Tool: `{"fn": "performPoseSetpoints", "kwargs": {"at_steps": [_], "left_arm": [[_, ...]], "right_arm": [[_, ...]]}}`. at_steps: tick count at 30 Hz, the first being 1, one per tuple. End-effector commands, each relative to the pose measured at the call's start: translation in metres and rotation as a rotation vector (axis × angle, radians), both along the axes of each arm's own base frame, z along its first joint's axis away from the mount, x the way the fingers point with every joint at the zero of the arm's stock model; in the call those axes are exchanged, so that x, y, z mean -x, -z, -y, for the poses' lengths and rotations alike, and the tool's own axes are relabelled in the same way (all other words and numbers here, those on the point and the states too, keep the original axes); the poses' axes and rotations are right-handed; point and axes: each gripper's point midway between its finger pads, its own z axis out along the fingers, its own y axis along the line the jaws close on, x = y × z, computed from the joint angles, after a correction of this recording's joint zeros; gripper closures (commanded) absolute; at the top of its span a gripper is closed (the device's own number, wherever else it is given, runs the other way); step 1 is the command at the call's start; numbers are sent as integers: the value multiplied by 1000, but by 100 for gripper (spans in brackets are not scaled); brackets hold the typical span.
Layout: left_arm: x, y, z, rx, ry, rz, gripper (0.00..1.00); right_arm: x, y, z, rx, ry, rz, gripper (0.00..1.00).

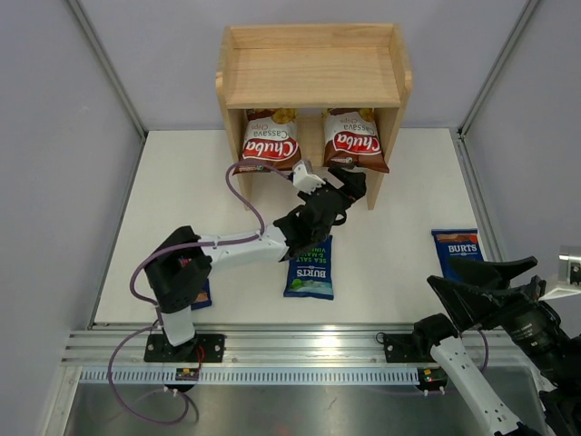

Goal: Place and organize the chips bags onto the shelf

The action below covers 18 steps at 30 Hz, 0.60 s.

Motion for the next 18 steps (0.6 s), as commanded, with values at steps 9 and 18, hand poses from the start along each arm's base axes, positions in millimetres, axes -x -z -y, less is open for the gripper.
{"fn": "performPoseSetpoints", "kwargs": {"at_steps": [9,18], "left_arm": [[107,-12,-71,-333,87,23,1],[145,53,-213,-766,-86,-191,1]], "right_arm": [[-32,33,-17,84,-34,-48,1],[-48,60,-23,77,-30,-107,1]]}}
